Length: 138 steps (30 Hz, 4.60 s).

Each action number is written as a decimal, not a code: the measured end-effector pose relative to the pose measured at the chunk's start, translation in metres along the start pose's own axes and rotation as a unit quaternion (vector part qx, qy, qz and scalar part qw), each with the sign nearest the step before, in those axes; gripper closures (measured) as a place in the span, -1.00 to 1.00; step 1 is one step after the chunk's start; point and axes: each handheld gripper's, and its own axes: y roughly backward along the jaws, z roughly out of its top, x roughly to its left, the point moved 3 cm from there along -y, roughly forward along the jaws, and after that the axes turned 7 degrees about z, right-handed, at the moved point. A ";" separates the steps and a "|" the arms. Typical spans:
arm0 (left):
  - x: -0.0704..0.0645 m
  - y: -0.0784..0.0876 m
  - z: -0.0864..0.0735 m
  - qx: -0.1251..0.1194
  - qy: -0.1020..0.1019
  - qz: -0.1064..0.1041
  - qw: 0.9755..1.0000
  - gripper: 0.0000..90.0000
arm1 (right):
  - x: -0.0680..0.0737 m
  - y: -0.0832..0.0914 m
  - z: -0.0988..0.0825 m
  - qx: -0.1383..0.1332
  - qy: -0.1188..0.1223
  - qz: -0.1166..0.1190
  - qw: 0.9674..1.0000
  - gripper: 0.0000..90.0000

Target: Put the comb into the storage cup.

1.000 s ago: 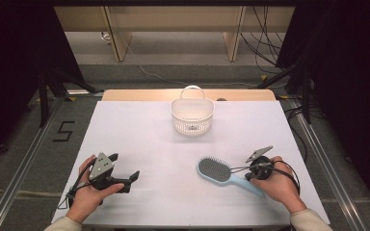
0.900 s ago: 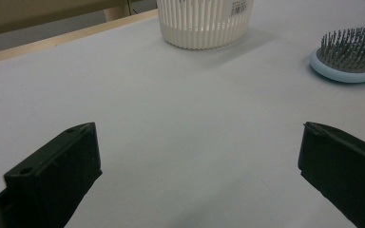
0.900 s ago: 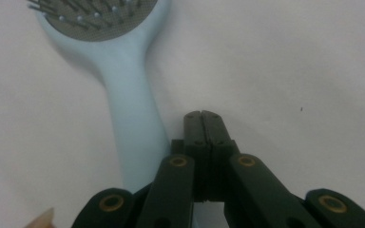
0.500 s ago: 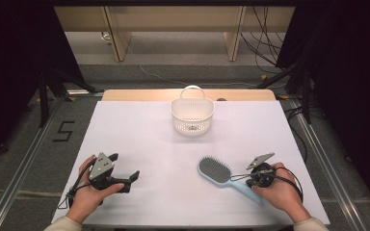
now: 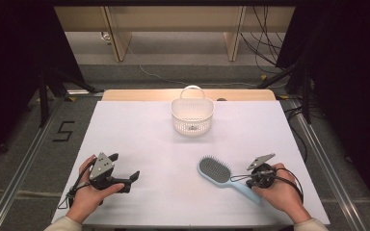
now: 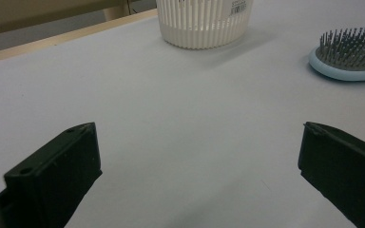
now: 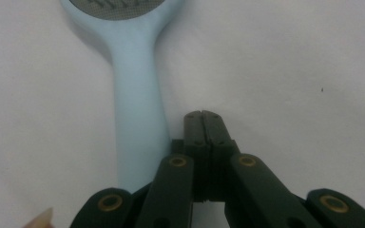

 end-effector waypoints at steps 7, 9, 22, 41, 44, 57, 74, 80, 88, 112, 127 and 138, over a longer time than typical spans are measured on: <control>0.000 0.000 0.000 0.000 -0.001 0.000 1.000 -1.00 | -0.002 0.000 -0.002 -0.011 -0.011 0.001 1.000 0.90; 0.000 0.000 0.000 0.000 -0.001 0.000 1.000 -1.00 | -0.002 0.001 -0.002 -0.016 -0.014 0.002 1.000 0.87; 0.000 0.000 0.000 0.000 0.000 0.000 1.000 -1.00 | -0.011 0.014 -0.001 -0.197 -0.036 -0.010 0.980 0.08; 0.000 -0.001 0.000 0.000 -0.003 0.001 1.000 -1.00 | -0.012 0.027 0.009 -0.358 0.006 0.020 0.934 -0.65; 0.000 -0.001 0.000 0.000 -0.003 0.001 1.000 -1.00 | -0.012 0.029 0.011 -0.365 0.010 0.022 0.930 -0.65; -0.002 -0.003 0.000 0.001 -0.003 -0.006 1.000 -1.00 | -0.011 0.037 0.027 -0.315 0.058 0.035 0.947 -0.65; -0.003 -0.004 0.000 0.003 -0.003 -0.008 1.000 -1.00 | 0.001 0.014 0.037 -0.043 0.117 0.050 0.991 -0.62; -0.002 -0.004 0.001 0.002 -0.004 -0.008 1.000 -1.00 | 0.004 0.009 0.037 0.020 0.110 0.042 0.993 -0.53; -0.002 -0.004 0.001 0.002 -0.004 -0.007 1.000 -1.00 | 0.011 -0.004 0.041 0.071 0.118 0.044 0.989 -0.48; -0.003 -0.004 0.001 0.002 -0.005 -0.009 1.000 -1.00 | 0.019 -0.022 0.053 0.131 0.108 0.036 0.985 -0.19; -0.003 -0.004 0.001 0.002 -0.005 -0.009 1.000 -1.00 | 0.023 -0.024 0.059 0.154 0.111 0.045 0.981 0.06; -0.003 -0.004 0.001 0.002 -0.004 -0.009 1.000 -1.00 | 0.027 -0.025 0.064 0.177 0.120 0.045 0.976 0.27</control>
